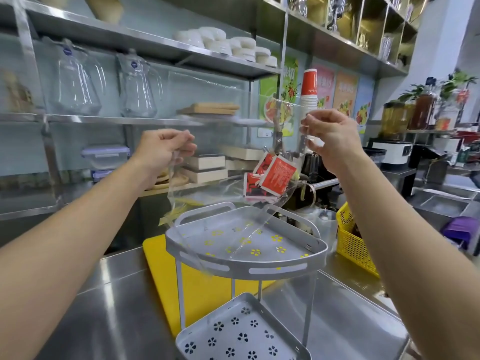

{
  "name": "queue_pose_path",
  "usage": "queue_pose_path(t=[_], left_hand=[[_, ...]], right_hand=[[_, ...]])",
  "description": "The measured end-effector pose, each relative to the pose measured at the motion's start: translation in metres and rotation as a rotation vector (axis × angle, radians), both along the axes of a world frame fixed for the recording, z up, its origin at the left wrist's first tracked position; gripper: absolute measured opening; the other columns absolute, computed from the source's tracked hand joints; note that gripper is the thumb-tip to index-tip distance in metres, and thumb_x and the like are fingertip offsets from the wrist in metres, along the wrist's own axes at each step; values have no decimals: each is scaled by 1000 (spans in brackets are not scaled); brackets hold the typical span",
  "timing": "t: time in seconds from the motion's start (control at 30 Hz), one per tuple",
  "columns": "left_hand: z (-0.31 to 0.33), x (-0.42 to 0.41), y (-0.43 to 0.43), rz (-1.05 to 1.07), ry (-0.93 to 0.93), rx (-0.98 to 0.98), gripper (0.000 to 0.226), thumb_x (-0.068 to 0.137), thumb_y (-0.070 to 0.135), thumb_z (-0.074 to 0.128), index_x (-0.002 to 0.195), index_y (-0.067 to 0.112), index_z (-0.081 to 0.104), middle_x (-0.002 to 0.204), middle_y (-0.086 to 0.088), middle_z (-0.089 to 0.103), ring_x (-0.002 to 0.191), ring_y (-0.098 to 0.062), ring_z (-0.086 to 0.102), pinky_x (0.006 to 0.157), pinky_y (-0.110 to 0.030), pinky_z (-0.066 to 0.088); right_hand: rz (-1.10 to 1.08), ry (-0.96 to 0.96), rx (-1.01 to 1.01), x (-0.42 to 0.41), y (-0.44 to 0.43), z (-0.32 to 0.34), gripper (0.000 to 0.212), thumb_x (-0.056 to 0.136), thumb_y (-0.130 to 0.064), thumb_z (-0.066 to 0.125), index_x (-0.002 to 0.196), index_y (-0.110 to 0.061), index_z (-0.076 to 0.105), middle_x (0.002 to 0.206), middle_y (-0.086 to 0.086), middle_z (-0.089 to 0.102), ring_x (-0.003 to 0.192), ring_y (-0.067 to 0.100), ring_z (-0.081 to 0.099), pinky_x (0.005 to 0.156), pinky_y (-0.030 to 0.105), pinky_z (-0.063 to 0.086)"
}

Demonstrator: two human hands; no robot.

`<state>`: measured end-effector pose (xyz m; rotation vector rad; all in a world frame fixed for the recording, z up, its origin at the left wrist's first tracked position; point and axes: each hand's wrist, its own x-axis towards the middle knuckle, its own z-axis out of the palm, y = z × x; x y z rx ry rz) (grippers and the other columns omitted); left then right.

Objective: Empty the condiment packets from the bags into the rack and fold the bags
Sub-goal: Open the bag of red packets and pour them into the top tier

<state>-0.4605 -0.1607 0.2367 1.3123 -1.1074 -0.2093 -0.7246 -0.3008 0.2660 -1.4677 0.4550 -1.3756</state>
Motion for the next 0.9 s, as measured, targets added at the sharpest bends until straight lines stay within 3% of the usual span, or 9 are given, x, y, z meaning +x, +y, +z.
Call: queue_pose_path(t=[0.2, 0.33, 0.47, 0.5, 0.57, 0.63, 0.77, 0.87, 0.9], left_hand=[[-14, -5, 1, -48, 34, 59, 15, 88, 26, 57, 79, 20, 67, 65, 8, 74, 69, -10, 71, 67, -27, 54], [-37, -10, -1, -87, 72, 160, 13, 89, 18, 56, 80, 16, 65, 61, 8, 73, 63, -8, 70, 71, -29, 48], [-58, -14, 1, -97, 72, 191, 12, 88, 13, 57, 93, 7, 66, 66, 3, 73, 61, -7, 69, 65, -27, 46], [-61, -14, 2, -96, 67, 205, 16, 85, 12, 61, 98, 5, 65, 73, -1, 73, 66, -10, 69, 66, -27, 47], [-67, -14, 4, -128, 48, 249, 26, 79, 7, 66, 105, 5, 63, 87, -8, 71, 78, -16, 66, 67, -22, 50], [-73, -13, 6, -129, -1, 292, 29, 75, 4, 70, 103, 9, 63, 94, -12, 69, 83, -18, 63, 74, -23, 50], [-83, -8, 8, -55, -151, 338, 10, 75, 10, 72, 85, 10, 69, 90, -10, 69, 82, -19, 60, 80, -30, 44], [-85, -2, 11, -96, -171, 396, 8, 75, 16, 73, 82, 12, 71, 91, -14, 71, 83, -22, 59, 79, -35, 41], [-85, 0, 11, -84, -171, 400, 9, 75, 17, 73, 81, 11, 72, 91, -17, 71, 81, -24, 58, 78, -36, 41]], right_hand=[[5, -18, 18, 1, -3, -13, 14, 87, -4, 59, 77, -13, 59, 77, 4, 62, 76, 19, 58, 78, 38, 46], [8, 7, 59, 4, -7, -49, 11, 87, -3, 59, 79, -12, 61, 75, 5, 61, 68, 17, 56, 69, 31, 46], [26, -11, 105, 3, -16, -86, 6, 87, -9, 61, 86, -14, 64, 66, -2, 67, 57, 10, 61, 63, 26, 48], [32, -15, 112, 3, -19, -92, 9, 86, -10, 63, 95, -14, 63, 69, -3, 69, 56, 8, 63, 61, 25, 49], [61, -18, 165, 0, -24, -103, 35, 84, -10, 66, 116, -10, 53, 84, 5, 69, 63, 10, 67, 61, 24, 53], [72, 103, 183, -4, -25, -112, 47, 79, -8, 69, 122, -2, 50, 90, 9, 68, 73, 15, 69, 65, 24, 53], [6, 568, 38, -15, -17, -129, 24, 75, -15, 74, 98, -10, 70, 93, 4, 70, 87, 16, 63, 71, 23, 46], [-27, 602, -45, -15, -11, -135, 2, 77, -11, 72, 79, -11, 72, 76, 4, 68, 74, 15, 59, 66, 21, 44], [-51, 561, -57, -14, -10, -134, 4, 78, -10, 71, 74, -11, 71, 71, 4, 66, 71, 15, 57, 65, 22, 43]])
